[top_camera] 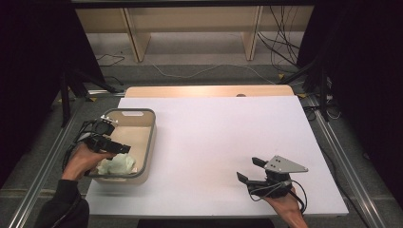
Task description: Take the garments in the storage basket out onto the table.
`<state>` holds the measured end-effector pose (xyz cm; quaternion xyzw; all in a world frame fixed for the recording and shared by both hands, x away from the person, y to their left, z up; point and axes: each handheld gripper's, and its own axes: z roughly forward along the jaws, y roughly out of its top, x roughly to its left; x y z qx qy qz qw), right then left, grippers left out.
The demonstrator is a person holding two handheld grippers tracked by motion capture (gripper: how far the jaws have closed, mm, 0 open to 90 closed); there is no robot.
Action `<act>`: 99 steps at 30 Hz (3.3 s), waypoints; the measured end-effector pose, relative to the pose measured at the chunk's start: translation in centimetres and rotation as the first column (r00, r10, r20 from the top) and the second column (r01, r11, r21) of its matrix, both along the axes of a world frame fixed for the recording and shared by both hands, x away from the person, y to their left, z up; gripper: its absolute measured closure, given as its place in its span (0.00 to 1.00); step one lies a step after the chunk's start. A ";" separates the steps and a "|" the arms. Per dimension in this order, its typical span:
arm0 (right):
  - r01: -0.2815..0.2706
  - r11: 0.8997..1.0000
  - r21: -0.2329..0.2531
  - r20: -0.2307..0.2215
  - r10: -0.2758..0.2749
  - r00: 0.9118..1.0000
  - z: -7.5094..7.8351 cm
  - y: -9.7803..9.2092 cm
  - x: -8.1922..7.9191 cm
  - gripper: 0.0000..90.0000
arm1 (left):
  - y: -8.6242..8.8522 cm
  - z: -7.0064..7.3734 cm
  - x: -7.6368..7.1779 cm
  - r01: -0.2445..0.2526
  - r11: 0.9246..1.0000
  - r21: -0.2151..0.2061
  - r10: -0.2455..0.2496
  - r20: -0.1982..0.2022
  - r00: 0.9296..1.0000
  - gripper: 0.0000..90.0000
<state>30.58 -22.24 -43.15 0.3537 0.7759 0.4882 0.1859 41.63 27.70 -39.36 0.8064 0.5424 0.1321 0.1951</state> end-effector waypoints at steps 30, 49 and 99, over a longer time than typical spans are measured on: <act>0.006 1.000 -0.012 -0.009 -0.007 1.000 -0.1 0.0 0.0 0.28 | 1.8 -4.1 0.8 0.011 0.997 0.076 0.007 -0.236 0.972 0.30; 0.011 1.000 -0.015 -0.004 -0.011 1.000 -0.1 -0.1 0.0 0.29 | 1.3 -4.5 0.6 0.071 0.994 0.079 -0.049 -0.247 0.968 0.73; 0.016 1.000 -0.011 -0.001 -0.016 1.000 -0.1 -0.2 0.0 0.29 | 0.6 3.3 -1.1 0.012 0.985 -0.170 0.027 0.227 0.973 0.74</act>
